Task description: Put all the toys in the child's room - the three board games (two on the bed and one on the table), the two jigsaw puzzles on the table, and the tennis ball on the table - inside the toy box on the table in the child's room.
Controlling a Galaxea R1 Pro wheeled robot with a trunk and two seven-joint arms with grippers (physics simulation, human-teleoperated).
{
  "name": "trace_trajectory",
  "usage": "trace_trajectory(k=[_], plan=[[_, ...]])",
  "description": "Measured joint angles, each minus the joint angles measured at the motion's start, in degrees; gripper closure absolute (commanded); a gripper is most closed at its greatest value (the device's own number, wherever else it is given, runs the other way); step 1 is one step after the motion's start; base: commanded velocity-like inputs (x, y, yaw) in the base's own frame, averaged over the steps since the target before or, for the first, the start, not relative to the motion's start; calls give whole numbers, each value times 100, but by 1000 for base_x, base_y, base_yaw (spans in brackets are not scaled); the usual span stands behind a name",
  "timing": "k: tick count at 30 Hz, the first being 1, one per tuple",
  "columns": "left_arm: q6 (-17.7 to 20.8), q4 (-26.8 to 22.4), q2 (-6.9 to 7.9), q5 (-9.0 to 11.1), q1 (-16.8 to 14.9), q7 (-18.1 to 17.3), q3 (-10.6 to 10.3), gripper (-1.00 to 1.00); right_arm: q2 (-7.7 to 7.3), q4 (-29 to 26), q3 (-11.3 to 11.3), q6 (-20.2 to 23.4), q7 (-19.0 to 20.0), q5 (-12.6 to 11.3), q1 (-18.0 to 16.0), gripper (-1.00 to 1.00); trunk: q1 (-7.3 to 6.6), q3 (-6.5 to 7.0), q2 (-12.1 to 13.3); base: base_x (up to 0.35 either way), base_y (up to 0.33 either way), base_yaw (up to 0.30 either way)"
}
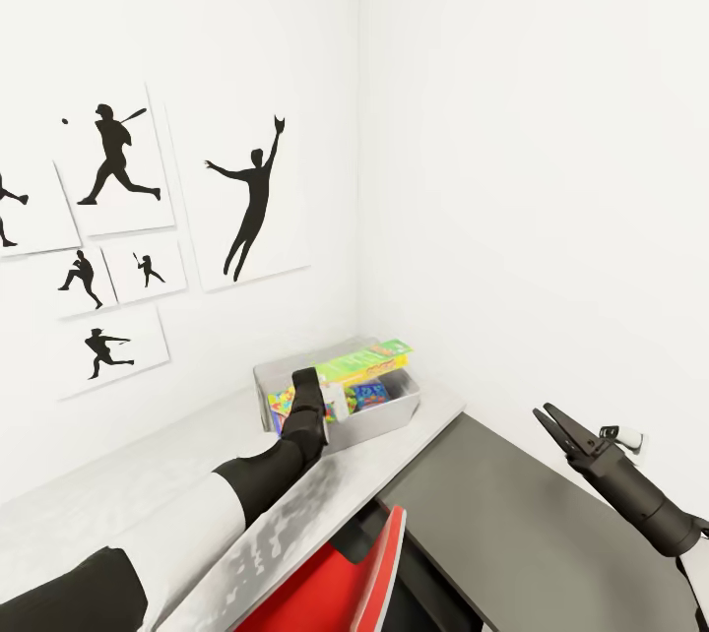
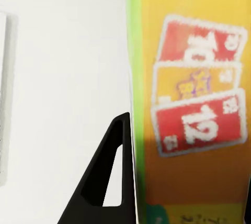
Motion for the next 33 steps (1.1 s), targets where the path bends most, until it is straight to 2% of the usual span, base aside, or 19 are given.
trace_trajectory(k=[9, 19, 33], plan=[[-17, 106, -24, -2, 0, 5, 7, 100, -9, -40, -1, 10, -9, 5, 0, -100, 0, -12, 0, 0, 0, 0], [16, 125, -62, -6, 0, 8, -10, 100, -107, 8, -1, 19, -8, -16, 0, -100, 0, -100, 0, 0, 0, 0], [26, 130, -63, -101, 0, 22, -2, 100, -114, 34, 4, 17, -6, -17, 0, -100, 0, -232, 0, 0, 0, 0]])
